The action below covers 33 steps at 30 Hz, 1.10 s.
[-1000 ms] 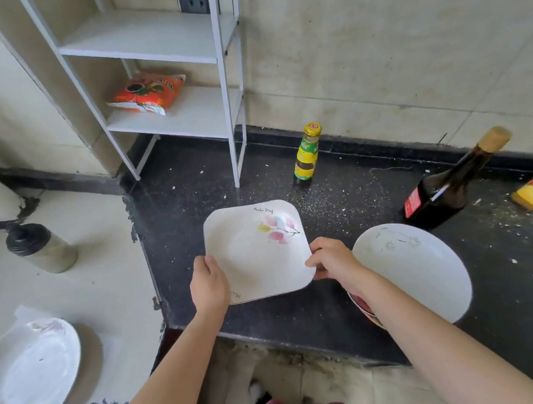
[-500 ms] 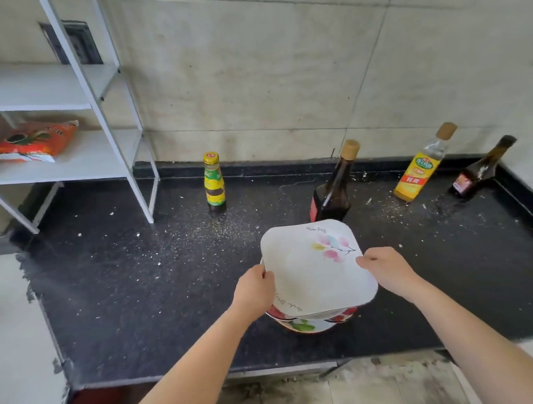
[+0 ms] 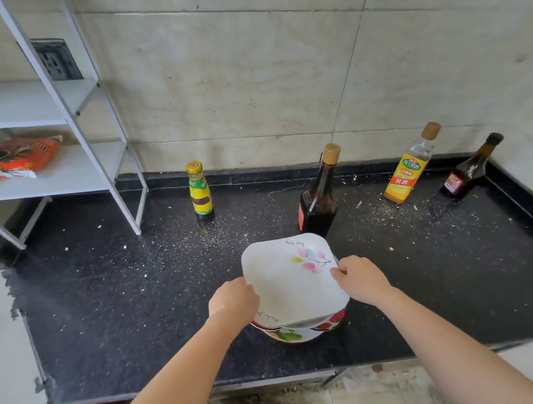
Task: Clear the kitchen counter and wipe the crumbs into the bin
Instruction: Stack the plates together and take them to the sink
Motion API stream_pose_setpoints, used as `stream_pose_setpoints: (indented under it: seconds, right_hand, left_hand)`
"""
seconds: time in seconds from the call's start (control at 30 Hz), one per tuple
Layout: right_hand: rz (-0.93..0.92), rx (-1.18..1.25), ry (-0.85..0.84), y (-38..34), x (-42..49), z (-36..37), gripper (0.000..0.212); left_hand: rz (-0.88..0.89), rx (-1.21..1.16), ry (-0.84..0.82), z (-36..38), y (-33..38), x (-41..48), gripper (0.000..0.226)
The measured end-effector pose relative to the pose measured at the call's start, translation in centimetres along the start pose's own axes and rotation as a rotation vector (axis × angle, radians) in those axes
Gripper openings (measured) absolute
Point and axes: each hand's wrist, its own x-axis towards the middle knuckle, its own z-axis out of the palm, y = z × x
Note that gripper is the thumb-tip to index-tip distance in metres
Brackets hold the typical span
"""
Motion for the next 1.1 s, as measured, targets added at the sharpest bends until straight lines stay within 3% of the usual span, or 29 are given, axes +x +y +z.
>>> stream_pose_setpoints:
  seconds: [0.2, 0.3, 0.43, 0.5, 0.6, 0.77, 0.87, 0.93, 1.0, 1.1]
  right_hand:
    - [-0.041, -0.396, 0.003, -1.4, 0.0, -0.3, 0.033]
    - [-0.085, -0.588, -0.054, -2.5, 0.2, -0.7, 0.020]
    - [-0.128, -0.754, -0.032, -4.5, 0.4, -1.3, 0.023]
    - [-0.180, -0.718, 0.036, -6.0, 0.2, -1.6, 0.023]
    - [-0.342, -0.554, 0.122, -10.1, -0.3, -0.9, 0.027]
    - [-0.536, -0.189, 0.007, -21.3, -3.2, 4.9, 0.018]
    - [-0.569, -0.080, -0.098, -26.7, -5.4, 10.0, 0.017]
    - [-0.593, -0.088, -0.165, -29.9, -7.4, 13.9, 0.018]
    - [-0.627, -0.130, -0.234, -33.3, -9.8, 17.9, 0.029]
    - [-0.686, -0.195, -0.333, -37.4, -13.4, 22.7, 0.041]
  left_hand:
    - [0.032, 0.124, -0.005, 0.1, -0.2, -0.1, 0.036]
    - [0.044, 0.093, -0.058, -0.4, -0.5, -0.3, 0.036]
    - [0.060, -0.007, -0.150, -1.6, -1.6, -0.9, 0.031]
    - [0.064, -0.099, -0.099, -2.5, -2.4, -1.5, 0.030]
    - [0.041, -0.255, 0.132, -4.3, -5.3, -2.7, 0.026]
    - [-0.146, -0.420, 0.400, -7.2, -15.3, -5.3, 0.024]
    - [-0.249, -0.393, 0.424, -7.5, -21.4, -7.5, 0.026]
    - [-0.266, -0.292, 0.532, -7.8, -25.6, -9.7, 0.023]
    - [-0.250, -0.119, 0.598, -7.6, -30.6, -12.3, 0.022]
    - [-0.333, -0.103, 0.557, -6.4, -37.0, -16.3, 0.032]
